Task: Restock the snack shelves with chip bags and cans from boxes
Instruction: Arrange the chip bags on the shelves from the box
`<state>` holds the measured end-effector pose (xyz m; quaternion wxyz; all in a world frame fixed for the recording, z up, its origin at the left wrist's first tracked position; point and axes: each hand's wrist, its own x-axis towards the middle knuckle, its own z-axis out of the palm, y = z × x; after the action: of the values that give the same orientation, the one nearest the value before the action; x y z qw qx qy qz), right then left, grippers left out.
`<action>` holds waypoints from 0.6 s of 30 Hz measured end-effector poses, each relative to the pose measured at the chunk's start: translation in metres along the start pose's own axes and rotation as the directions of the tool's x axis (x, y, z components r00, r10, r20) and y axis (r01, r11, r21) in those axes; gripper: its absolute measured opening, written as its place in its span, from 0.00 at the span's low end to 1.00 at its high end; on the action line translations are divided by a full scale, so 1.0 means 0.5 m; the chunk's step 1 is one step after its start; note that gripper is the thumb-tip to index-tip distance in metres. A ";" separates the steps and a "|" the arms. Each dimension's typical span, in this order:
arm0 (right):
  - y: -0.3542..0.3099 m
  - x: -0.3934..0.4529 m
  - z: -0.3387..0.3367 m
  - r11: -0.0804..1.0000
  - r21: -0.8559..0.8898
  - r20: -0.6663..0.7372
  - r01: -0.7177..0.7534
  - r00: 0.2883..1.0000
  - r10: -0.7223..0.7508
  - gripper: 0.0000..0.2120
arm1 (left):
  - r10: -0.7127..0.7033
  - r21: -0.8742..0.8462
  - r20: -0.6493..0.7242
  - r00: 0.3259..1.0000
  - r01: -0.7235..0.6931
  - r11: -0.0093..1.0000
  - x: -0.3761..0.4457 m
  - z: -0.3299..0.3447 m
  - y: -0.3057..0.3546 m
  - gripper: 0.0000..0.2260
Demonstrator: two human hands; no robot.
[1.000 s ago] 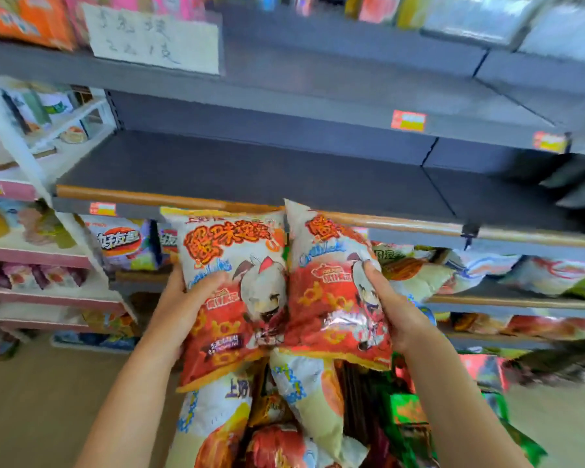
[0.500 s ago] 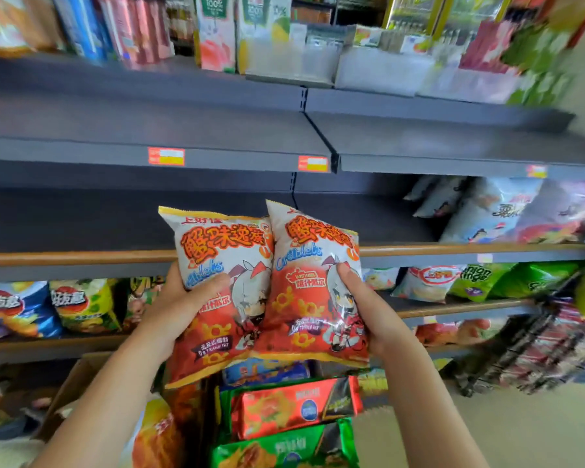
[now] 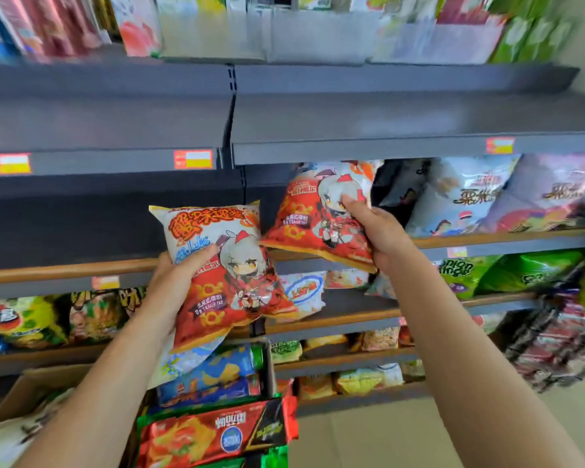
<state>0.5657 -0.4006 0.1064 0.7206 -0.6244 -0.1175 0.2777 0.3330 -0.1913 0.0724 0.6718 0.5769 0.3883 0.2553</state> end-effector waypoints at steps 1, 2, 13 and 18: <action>-0.008 0.029 0.001 1.000 0.011 -0.014 0.026 1.000 -0.026 0.29 | -0.008 -0.010 -0.007 1.000 0.008 1.000 0.003 0.006 0.006 0.25; -0.013 0.058 0.002 0.999 0.021 -0.028 0.046 0.999 -0.046 0.29 | -0.011 -0.019 -0.007 1.000 0.011 1.000 0.005 0.009 0.012 0.22; 0.066 0.252 0.041 0.993 -0.112 0.080 0.021 0.997 -0.012 0.22 | -0.081 -0.029 0.235 0.969 0.091 0.995 0.033 0.041 0.035 0.26; 0.092 0.269 0.030 0.996 -0.087 0.225 0.020 0.974 0.000 0.29 | -0.005 -0.072 0.238 0.971 0.022 0.997 0.068 0.109 0.036 0.29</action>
<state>0.6564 -0.3116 0.0409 0.6758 -0.6197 -0.2132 0.3374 0.3987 -0.1924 0.0840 0.7360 0.5754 0.2993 0.1939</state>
